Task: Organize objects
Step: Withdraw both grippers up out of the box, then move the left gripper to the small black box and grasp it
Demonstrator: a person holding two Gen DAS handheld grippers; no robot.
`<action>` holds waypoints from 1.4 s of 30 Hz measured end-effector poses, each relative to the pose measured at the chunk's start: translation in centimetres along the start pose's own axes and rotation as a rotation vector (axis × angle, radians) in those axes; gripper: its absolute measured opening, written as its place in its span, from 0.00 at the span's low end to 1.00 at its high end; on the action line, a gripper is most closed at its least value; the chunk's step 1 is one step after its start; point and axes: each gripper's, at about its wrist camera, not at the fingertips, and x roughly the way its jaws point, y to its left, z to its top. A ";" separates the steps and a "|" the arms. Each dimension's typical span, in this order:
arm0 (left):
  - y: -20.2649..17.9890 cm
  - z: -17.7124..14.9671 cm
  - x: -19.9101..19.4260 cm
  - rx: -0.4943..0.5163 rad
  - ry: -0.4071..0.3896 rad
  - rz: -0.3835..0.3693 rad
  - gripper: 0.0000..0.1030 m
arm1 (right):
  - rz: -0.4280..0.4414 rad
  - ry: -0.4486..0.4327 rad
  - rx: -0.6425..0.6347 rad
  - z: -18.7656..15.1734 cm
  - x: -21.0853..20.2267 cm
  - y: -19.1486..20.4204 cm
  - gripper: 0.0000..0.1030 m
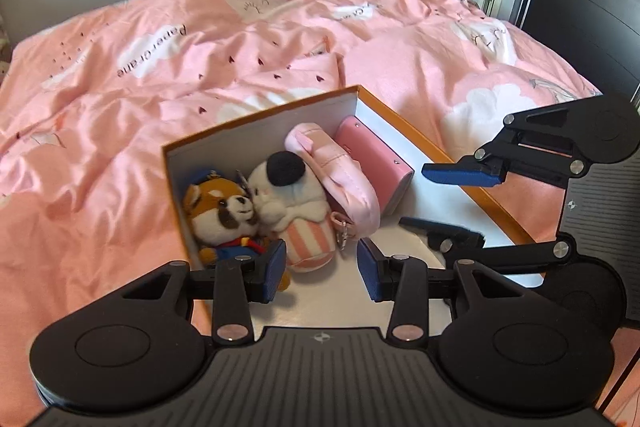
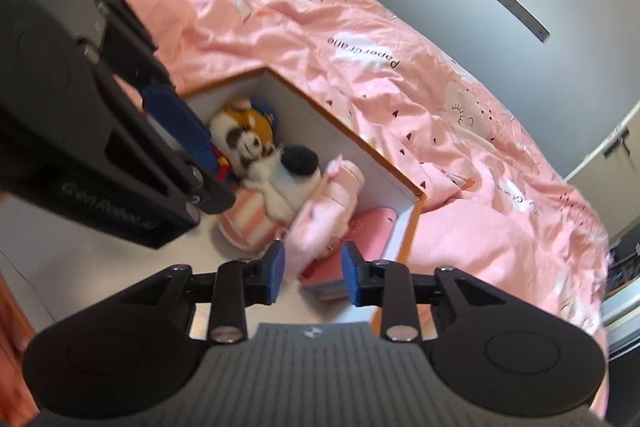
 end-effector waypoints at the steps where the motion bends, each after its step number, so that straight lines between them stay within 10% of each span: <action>1: 0.1 -0.1 -0.7 0.003 -0.011 0.014 0.47 | 0.006 -0.012 0.024 0.2 -0.3 0.3 0.32; 20: 9.5 -5.0 -9.6 -0.217 -0.004 0.028 0.48 | 0.374 -0.105 0.489 4.7 -3.4 7.8 0.33; 29: 11.9 -10.9 -8.9 -0.318 0.182 0.067 0.46 | 0.483 -0.024 0.279 5.5 -2.9 14.0 0.33; 42: 15.3 -11.4 -6.3 -0.429 0.152 0.071 0.64 | 0.359 0.063 0.215 6.4 1.3 14.8 0.14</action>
